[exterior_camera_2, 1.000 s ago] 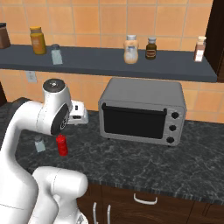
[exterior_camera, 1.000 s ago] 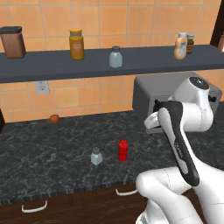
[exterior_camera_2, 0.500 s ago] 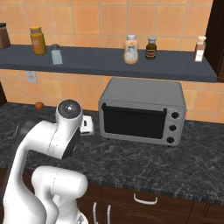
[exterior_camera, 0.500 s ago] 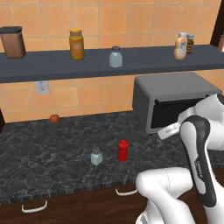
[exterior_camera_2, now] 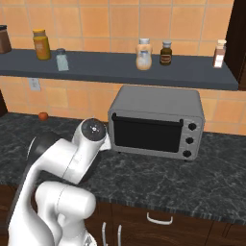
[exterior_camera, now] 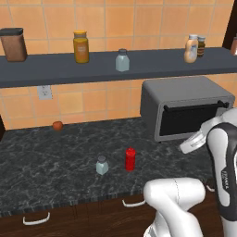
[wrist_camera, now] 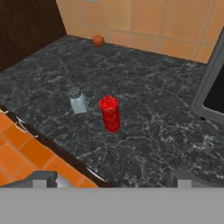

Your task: Put the shaker and condiment bottle from the counter next to their counterparts in the cabinet.

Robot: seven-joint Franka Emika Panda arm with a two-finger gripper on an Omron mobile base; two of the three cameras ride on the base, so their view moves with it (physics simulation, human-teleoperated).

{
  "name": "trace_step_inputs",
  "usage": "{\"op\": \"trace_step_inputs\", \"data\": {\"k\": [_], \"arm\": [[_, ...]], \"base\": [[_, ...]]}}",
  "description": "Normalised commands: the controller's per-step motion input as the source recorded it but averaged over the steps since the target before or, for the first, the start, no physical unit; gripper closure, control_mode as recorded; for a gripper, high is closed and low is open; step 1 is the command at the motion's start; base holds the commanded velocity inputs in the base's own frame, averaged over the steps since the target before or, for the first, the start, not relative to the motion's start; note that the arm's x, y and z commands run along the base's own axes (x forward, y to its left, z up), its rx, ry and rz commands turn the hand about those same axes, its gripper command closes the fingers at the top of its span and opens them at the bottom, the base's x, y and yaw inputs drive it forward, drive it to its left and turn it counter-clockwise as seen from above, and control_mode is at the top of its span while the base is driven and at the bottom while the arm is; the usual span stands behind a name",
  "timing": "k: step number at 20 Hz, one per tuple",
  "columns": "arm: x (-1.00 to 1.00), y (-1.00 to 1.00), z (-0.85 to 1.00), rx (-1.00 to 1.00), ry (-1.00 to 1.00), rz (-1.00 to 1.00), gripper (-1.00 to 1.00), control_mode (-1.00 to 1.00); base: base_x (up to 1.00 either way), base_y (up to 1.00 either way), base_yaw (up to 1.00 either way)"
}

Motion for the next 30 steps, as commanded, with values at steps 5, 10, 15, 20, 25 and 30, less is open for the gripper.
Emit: {"op": "trace_step_inputs", "data": {"k": [5,10,15,20,25,30], "arm": [[-0.14,0.04,-0.54,0.0,-0.23,0.06,-1.0,-1.0],[0.0,0.15,-0.53,0.01,-0.28,0.03,-1.0,-1.0],[0.0,0.16,-0.61,0.03,-0.23,0.01,-1.0,-1.0],[0.0,0.36,-0.58,0.06,-0.19,0.03,-1.0,-1.0],[0.07,0.34,-0.46,0.03,-0.22,0.0,-1.0,-1.0],[0.17,0.17,-0.44,0.0,-0.24,0.0,-1.0,-1.0]], "base": [[0.0,0.0,0.0],[0.0,0.0,0.0],[0.0,0.0,0.0],[0.0,0.0,0.0],[0.0,0.0,0.0],[0.0,0.0,0.0]]}}
